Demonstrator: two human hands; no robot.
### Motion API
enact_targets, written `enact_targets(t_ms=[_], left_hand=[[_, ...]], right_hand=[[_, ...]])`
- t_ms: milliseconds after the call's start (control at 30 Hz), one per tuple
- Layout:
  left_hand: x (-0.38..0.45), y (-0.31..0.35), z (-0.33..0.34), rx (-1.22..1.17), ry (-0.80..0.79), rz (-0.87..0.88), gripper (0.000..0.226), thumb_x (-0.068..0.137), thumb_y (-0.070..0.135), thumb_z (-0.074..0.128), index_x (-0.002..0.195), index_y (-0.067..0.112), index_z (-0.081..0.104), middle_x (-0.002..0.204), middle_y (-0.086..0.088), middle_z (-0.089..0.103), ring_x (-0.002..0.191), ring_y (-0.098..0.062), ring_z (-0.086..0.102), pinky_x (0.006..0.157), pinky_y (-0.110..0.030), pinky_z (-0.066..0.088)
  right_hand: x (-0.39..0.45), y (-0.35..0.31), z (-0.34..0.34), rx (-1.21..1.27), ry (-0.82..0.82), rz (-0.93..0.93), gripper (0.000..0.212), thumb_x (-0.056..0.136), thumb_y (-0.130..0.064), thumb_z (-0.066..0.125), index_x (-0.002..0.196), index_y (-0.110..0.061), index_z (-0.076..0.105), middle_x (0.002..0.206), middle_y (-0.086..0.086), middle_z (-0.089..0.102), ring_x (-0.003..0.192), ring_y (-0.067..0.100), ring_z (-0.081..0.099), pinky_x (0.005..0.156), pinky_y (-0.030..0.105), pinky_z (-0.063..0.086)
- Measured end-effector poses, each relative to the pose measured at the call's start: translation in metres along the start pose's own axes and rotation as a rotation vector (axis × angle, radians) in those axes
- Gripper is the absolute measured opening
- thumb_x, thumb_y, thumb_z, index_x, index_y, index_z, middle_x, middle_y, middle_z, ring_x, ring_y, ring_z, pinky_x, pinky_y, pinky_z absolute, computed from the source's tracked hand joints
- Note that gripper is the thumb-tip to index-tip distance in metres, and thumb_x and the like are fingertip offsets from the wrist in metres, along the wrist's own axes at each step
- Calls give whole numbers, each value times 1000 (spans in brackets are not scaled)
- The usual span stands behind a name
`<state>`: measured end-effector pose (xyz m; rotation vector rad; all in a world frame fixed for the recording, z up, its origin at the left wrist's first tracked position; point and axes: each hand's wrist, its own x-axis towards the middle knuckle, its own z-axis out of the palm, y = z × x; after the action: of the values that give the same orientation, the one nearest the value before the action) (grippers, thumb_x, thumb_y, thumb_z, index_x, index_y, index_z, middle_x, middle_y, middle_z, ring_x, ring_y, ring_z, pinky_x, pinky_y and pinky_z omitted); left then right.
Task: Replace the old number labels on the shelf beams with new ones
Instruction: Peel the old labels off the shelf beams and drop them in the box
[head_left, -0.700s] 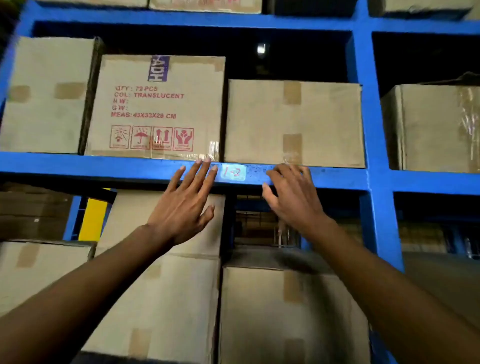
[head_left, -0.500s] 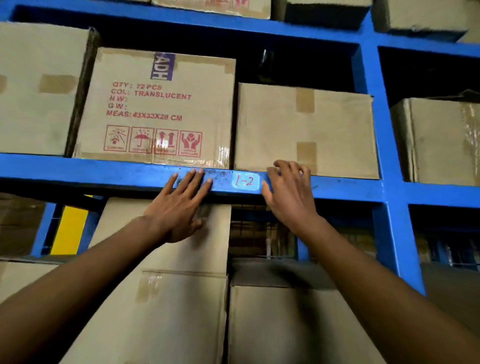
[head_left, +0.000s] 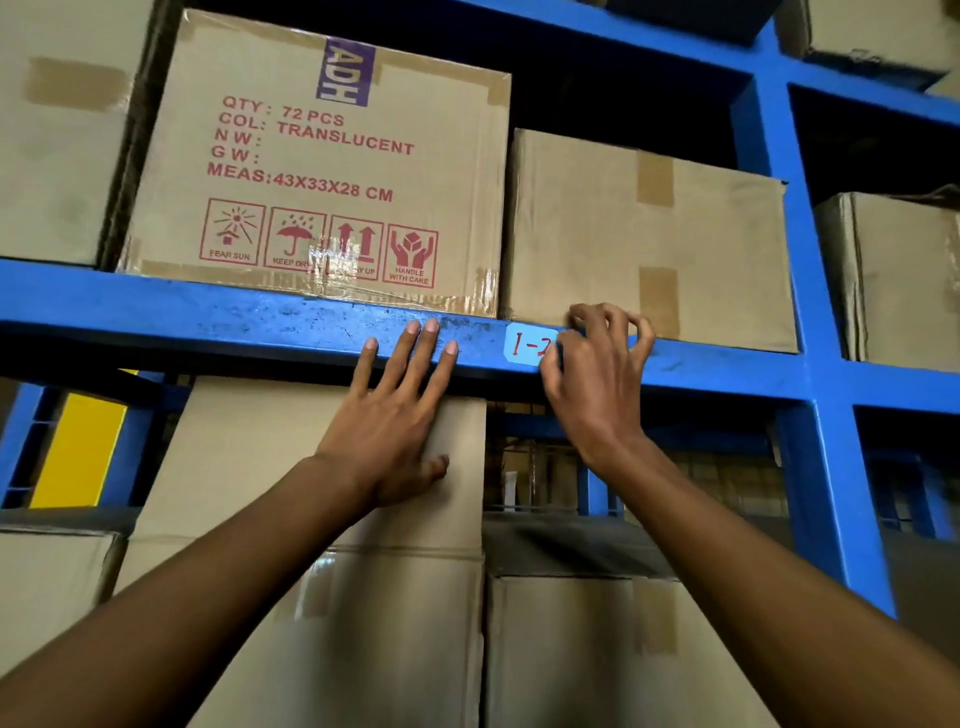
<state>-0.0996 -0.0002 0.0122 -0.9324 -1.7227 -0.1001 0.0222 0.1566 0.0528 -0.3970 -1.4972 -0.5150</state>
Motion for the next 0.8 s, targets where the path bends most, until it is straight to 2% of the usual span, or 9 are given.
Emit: enact_targets(t_ms=[167, 267, 433, 533, 600, 667, 733, 800], left_hand=[[-1, -2, 0, 1, 16, 11, 104, 84, 59, 45, 134, 15, -35, 152, -13, -32, 140, -29, -29, 117, -51, -7], [-2, -2, 2, -6, 32, 16, 105, 83, 58, 47, 135, 15, -34, 152, -14, -30, 140, -29, -27, 117, -51, -8], [0, 2, 2, -14, 44, -2, 107, 82, 58, 49, 142, 13, -27, 153, -16, -28, 141, -31, -25, 116, -52, -8], [-1, 6, 3, -9, 45, -25, 108, 81, 58, 49, 142, 12, -27, 153, -17, -28, 142, -32, -24, 117, -53, -6], [-2, 11, 2, -30, 51, -38, 107, 81, 56, 50, 144, 11, -23, 154, -17, -25, 142, -32, -22, 117, -53, -4], [-3, 18, 3, -73, 70, -54, 105, 79, 53, 54, 147, 10, -13, 155, -20, -17, 144, -33, -16, 117, -51, -1], [-4, 33, 2, -119, 121, -60, 100, 75, 47, 62, 149, 7, 7, 156, -25, 1, 145, -37, 0, 116, -52, 9], [-5, 53, 4, -166, 160, -58, 94, 70, 40, 68, 146, 6, 24, 153, -27, 16, 144, -38, 14, 114, -54, 18]], right_hand=[[13, 0, -7, -166, -54, -116, 15, 79, -16, 59, 78, -3, 67, 106, 10, 64, 117, 28, 47, 101, 42, 8], [15, 3, -13, -150, -87, -163, 16, 79, -18, 57, 80, -4, 64, 110, 9, 63, 123, 27, 43, 104, 42, 7], [10, -4, -26, 321, -42, -58, 13, 75, -19, 62, 76, -7, 66, 129, 5, 59, 129, 17, 35, 101, 31, 13], [7, -4, -37, 512, -5, 29, 10, 74, -19, 65, 75, -9, 67, 125, -2, 59, 123, 10, 37, 93, 23, 15], [5, 6, -46, 596, 21, 100, 7, 75, -17, 65, 73, -11, 67, 119, -4, 62, 116, 6, 39, 89, 22, 18], [1, 23, -53, 629, 34, 143, 5, 77, -16, 65, 74, -13, 67, 112, -1, 65, 113, 11, 44, 90, 28, 26], [-8, 47, -60, 587, 5, 156, 6, 79, -17, 63, 75, -14, 68, 107, 2, 68, 109, 18, 50, 93, 38, 36], [-21, 69, -65, 568, -46, 180, 8, 80, -17, 62, 76, -14, 68, 104, 3, 69, 106, 19, 51, 93, 44, 39]])
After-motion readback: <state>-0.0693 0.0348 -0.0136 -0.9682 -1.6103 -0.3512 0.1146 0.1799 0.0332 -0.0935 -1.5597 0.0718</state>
